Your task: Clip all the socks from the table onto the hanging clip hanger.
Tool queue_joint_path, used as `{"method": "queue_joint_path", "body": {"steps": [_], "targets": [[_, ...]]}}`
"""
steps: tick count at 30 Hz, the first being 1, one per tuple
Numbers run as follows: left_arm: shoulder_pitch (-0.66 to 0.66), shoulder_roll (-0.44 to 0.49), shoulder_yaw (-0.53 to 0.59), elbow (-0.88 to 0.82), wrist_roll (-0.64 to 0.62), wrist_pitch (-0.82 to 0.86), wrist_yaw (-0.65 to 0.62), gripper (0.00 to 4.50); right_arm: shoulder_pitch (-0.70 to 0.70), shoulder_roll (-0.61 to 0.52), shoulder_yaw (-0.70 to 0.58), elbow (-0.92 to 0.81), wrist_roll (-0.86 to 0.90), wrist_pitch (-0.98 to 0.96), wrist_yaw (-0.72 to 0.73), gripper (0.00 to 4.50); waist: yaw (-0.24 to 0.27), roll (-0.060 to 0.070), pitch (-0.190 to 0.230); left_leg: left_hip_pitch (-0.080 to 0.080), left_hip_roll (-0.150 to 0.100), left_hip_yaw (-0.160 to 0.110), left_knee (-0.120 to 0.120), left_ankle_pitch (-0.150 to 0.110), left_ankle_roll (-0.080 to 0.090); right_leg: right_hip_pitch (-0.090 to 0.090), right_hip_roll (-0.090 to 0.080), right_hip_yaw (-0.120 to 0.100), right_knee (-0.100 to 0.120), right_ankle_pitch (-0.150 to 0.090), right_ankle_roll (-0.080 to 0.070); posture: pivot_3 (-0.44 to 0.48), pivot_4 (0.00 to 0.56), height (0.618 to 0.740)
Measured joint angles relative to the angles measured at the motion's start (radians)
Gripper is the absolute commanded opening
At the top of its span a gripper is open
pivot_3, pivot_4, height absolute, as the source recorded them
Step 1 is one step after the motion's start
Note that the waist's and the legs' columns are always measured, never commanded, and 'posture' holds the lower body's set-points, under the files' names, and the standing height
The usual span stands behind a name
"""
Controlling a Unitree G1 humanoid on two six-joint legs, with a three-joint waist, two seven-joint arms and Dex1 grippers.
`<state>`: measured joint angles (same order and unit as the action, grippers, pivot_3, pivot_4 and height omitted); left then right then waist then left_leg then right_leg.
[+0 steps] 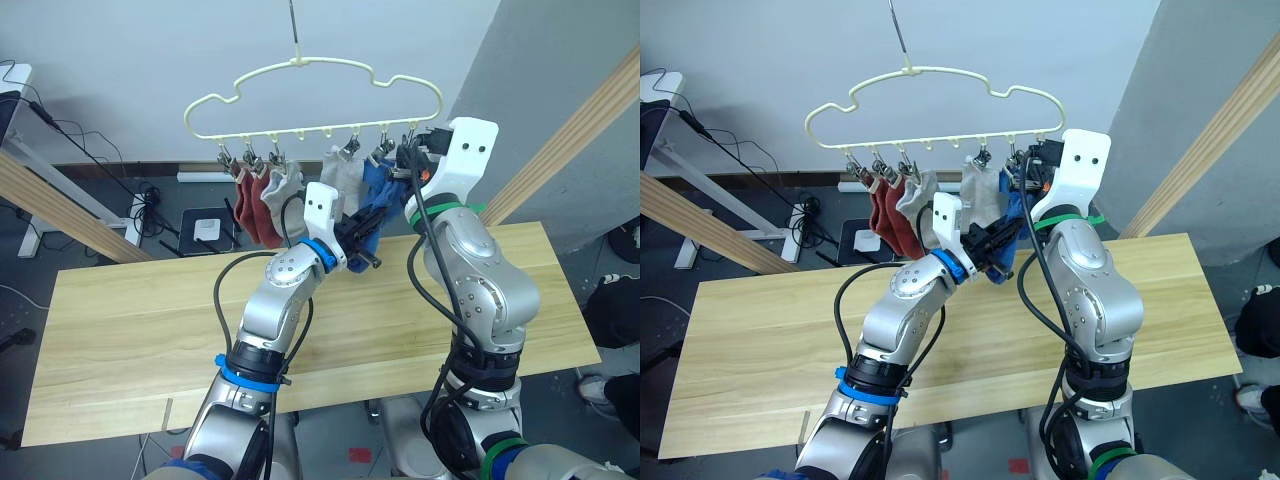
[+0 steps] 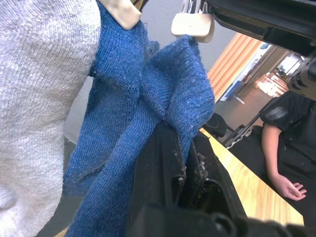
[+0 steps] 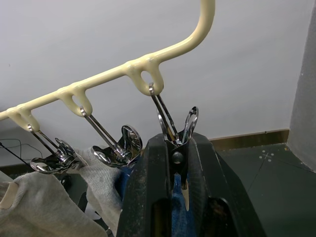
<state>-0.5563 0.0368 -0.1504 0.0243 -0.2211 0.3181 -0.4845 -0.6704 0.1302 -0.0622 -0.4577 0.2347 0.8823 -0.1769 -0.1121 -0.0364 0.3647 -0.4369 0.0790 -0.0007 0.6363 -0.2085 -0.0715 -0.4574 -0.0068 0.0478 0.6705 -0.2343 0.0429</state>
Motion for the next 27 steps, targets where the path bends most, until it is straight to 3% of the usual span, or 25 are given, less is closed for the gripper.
{"method": "queue_joint_path", "body": {"steps": [27], "targets": [[-0.071, -0.026, 0.015, 0.015, -0.037, 0.142, 0.007, 0.00, 0.000, 0.000, 0.005, 0.000, 0.001, 0.001, 0.000, 0.13, 0.000, 0.000, 0.000, 0.000, 0.000, 0.000, 0.000, 0.000, 0.000, 0.000, 0.000, 0.000, 0.001, 0.000, 0.000, -0.205, 0.337, 0.740]]}}
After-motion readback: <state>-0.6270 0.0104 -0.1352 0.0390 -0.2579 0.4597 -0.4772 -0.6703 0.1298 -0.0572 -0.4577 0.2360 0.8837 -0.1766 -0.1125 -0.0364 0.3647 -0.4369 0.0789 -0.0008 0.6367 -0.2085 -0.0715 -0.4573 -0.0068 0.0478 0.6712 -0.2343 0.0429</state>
